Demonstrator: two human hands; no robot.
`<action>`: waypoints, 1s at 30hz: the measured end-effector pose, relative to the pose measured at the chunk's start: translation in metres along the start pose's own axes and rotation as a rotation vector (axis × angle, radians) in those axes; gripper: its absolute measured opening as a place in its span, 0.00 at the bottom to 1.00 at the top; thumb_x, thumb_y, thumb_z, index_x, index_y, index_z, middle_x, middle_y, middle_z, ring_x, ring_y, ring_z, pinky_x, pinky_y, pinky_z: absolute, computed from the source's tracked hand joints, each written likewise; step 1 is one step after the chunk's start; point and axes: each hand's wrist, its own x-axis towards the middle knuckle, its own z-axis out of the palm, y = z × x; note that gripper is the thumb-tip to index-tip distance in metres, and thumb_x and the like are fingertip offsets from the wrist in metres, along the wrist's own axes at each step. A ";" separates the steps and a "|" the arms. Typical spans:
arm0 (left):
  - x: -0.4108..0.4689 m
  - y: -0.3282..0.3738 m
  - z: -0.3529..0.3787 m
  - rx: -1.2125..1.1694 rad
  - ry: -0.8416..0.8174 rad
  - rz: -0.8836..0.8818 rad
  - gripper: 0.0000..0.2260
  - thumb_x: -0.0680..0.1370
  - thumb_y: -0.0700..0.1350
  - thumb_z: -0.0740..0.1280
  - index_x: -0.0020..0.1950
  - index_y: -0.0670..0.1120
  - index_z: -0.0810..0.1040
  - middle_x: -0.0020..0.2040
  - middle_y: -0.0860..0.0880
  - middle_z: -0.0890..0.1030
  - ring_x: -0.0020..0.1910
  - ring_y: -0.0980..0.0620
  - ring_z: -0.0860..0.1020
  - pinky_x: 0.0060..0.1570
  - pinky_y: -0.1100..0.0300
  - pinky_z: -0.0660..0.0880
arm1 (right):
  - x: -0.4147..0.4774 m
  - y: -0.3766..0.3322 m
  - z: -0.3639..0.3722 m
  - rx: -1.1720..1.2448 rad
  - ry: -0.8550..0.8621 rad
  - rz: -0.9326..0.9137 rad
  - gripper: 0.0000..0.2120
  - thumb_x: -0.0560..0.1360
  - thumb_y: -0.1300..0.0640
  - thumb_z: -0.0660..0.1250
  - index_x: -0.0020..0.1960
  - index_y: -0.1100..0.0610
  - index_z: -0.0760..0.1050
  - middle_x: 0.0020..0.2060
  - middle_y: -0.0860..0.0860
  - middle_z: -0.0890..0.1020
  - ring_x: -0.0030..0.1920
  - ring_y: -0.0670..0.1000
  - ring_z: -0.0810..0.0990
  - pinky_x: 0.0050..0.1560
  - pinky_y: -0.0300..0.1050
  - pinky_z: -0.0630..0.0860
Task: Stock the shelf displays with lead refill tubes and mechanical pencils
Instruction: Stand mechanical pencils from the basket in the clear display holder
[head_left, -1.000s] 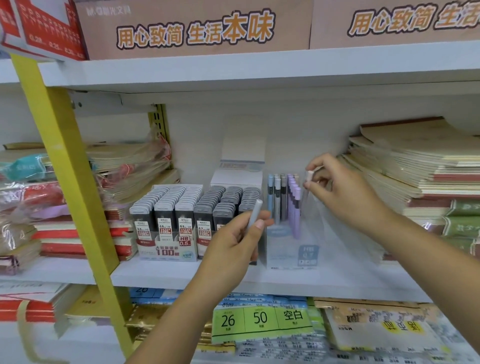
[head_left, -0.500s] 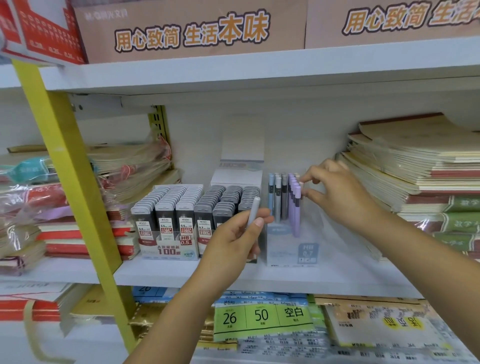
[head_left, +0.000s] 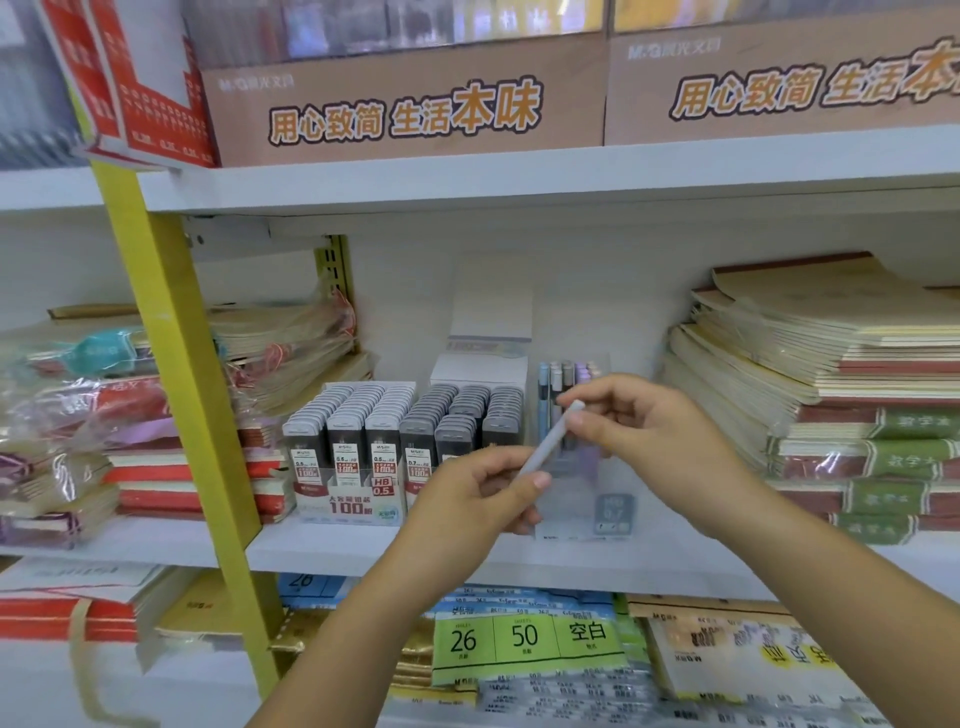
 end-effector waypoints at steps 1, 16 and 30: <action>-0.004 -0.001 -0.006 -0.062 0.033 -0.015 0.09 0.78 0.38 0.69 0.56 0.47 0.84 0.37 0.50 0.85 0.37 0.53 0.83 0.40 0.65 0.79 | -0.001 0.003 -0.005 0.053 0.020 0.011 0.08 0.75 0.64 0.69 0.48 0.53 0.81 0.39 0.53 0.84 0.39 0.48 0.82 0.40 0.37 0.77; -0.006 0.021 -0.022 -0.036 0.295 0.205 0.08 0.74 0.38 0.74 0.51 0.49 0.83 0.38 0.47 0.86 0.37 0.53 0.85 0.36 0.68 0.78 | -0.002 -0.025 0.017 -0.607 -0.174 -0.300 0.14 0.72 0.51 0.73 0.57 0.45 0.81 0.45 0.34 0.78 0.49 0.35 0.75 0.50 0.25 0.69; 0.023 -0.015 -0.010 1.132 0.254 0.484 0.19 0.75 0.54 0.73 0.65 0.54 0.80 0.70 0.51 0.77 0.73 0.47 0.70 0.74 0.41 0.59 | 0.053 -0.001 -0.027 -0.176 0.167 -0.272 0.19 0.74 0.61 0.71 0.52 0.37 0.76 0.46 0.46 0.79 0.46 0.51 0.84 0.50 0.53 0.81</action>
